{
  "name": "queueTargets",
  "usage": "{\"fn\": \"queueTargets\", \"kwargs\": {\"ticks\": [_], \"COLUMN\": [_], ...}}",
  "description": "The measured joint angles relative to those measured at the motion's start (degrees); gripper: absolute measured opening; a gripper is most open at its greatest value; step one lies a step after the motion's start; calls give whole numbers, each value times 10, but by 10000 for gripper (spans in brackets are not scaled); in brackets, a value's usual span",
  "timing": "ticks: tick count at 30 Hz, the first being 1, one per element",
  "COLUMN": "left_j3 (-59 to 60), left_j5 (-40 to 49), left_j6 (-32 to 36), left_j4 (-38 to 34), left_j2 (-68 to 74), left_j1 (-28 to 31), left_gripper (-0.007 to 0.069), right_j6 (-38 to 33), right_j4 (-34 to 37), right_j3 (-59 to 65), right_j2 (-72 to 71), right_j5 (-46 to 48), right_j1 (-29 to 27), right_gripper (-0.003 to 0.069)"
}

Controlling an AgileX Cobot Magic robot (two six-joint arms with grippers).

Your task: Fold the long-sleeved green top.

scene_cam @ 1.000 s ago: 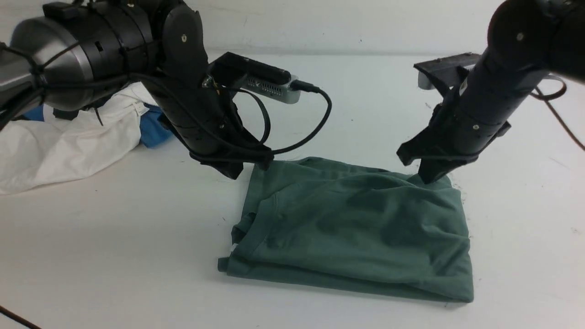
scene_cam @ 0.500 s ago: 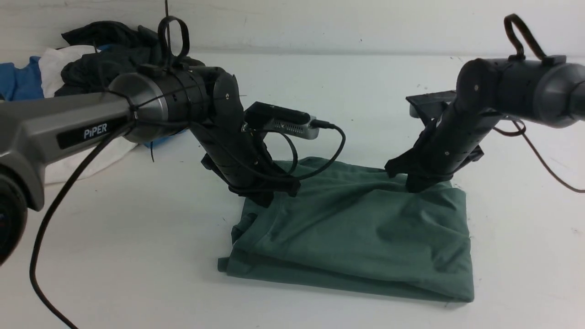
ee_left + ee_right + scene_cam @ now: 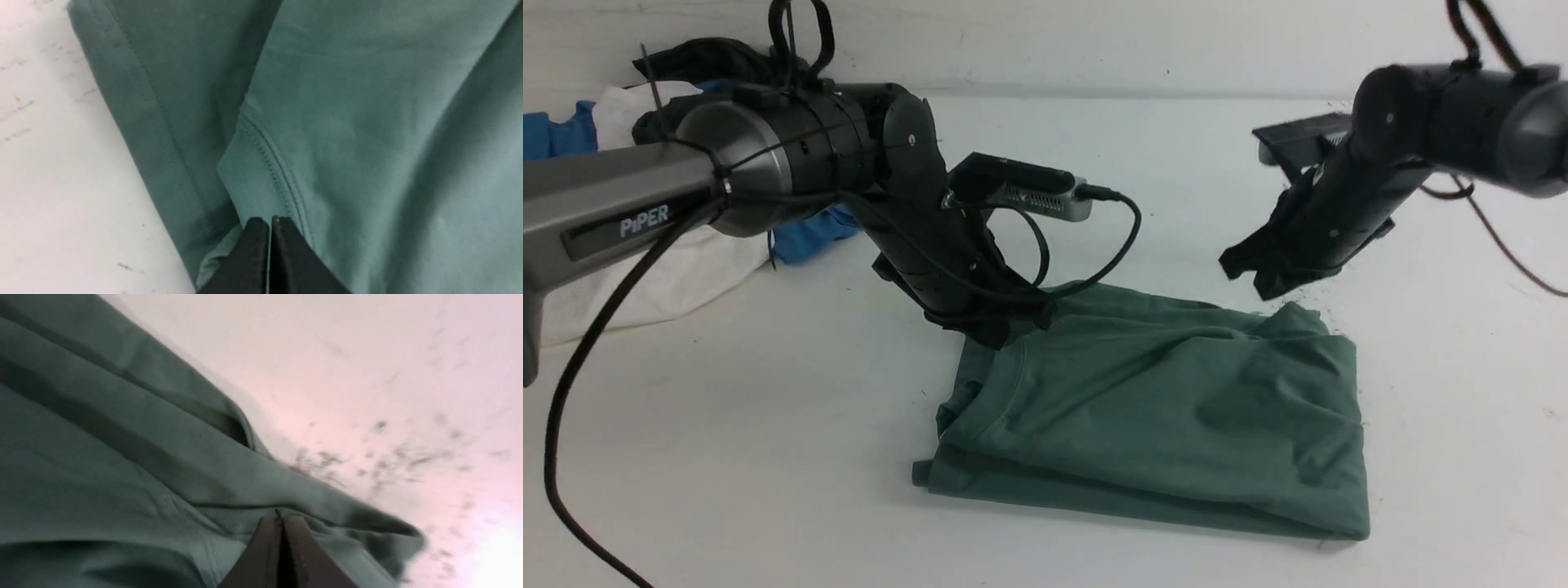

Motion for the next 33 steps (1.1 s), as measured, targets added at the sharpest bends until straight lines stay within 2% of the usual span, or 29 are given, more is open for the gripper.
{"fn": "queueTargets", "kwargs": {"ticks": [8,16,18,23,26,29,33], "left_j3": [0,0,0,0,0,0,0], "left_j5": [6,43,21,-54,-73,-77,-79], "left_j6": [-4,-31,-16,1,2,2,5], "left_j4": [10,4,2,-26,-45,-67,-99], "left_j2": [-32,-50,-47,-22,-2,31,58], "left_j1": [3,65,70,61,58,54,48], "left_gripper": [-4,-4,-4,5,39,127,288], "right_j6": [-3,-33,-35,-35,-35,-35,-35], "right_j4": [22,66,69,87,95,101,111], "right_j3": [-1,0,0,0,0,0,0], "right_j2": [-19,-63,-92,-134,-147,-162,-168], "right_j5": [36,109,149,168,169,170,171], "right_j1": [-39,-54,-55,-54,-53,-53,-53], "right_gripper": [-14,-14,-14,-14,-14,-14,-14]}}
